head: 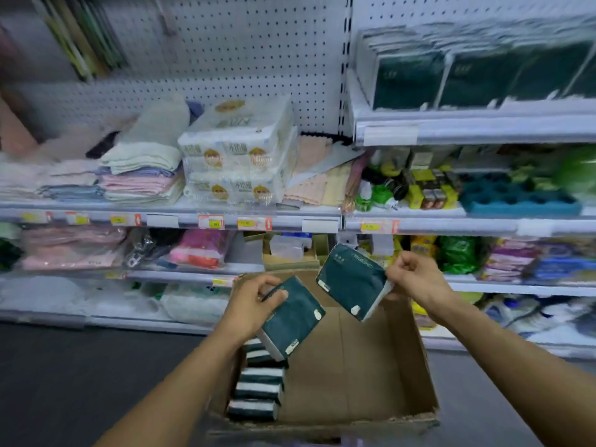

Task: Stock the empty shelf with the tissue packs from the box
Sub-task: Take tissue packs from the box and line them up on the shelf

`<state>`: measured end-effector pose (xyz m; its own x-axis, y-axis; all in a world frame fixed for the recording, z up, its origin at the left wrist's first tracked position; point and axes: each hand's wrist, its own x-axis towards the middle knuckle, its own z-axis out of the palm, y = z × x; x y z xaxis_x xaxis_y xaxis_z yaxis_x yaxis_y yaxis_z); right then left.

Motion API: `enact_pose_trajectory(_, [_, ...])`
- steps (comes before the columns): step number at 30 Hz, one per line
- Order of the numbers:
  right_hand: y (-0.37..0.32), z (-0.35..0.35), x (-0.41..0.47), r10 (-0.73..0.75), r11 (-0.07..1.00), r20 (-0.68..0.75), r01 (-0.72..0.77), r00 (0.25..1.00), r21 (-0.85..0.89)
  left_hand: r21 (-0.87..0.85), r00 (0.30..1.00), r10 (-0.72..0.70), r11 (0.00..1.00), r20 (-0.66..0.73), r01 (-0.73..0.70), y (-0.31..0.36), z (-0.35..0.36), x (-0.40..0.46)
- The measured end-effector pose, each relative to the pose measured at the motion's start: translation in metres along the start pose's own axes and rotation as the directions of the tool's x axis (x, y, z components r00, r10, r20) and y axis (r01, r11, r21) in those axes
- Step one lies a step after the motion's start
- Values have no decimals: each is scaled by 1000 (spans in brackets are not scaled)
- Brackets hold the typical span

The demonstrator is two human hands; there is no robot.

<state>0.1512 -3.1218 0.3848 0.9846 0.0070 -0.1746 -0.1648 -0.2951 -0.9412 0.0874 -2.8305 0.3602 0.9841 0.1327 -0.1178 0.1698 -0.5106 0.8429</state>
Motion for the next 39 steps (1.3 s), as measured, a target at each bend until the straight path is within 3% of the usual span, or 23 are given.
enact_pose_trajectory(3, [-30,-28,-12,-30,994,-23,32,999,106,-82,997,-12,996,73,18,39,2,9])
enact_pose_trajectory(7, [-60,-65,-20,-42,979,-21,45,999,200,-126,983,91,989,157,-71,97,14,20])
enact_pose_trajectory(12, [-81,-117,-27,-127,965,-55,136,990,225,-33,939,249,968,237,-248,155,27,27])
enact_pose_trajectory(14, [-89,-136,-26,-178,964,-57,185,982,192,-87,921,279,960,272,-265,180,39,29])
enact_pose_trajectory(18, [-100,-177,-11,-163,970,-57,171,985,174,-43,898,384,922,217,-384,222,75,43])
enact_pose_trajectory(22, [-108,-234,11,-235,958,55,222,970,183,-63,897,414,910,155,-409,262,117,63])
enact_pose_trajectory(27, [-117,-294,45,-329,944,115,324,937,59,-70,897,420,908,138,-414,301,163,83])
enact_pose_trajectory(30, [-128,-330,67,-414,910,104,414,904,20,7,928,371,928,44,-372,320,181,95])
enact_pose_trajectory(34, [-151,-368,99,-585,801,33,584,810,-131,-1,950,298,954,-90,-299,336,190,101])
enact_pose_trajectory(39, [-168,-377,139,-679,666,32,635,733,-391,-27,959,257,965,-123,-262,349,191,104])
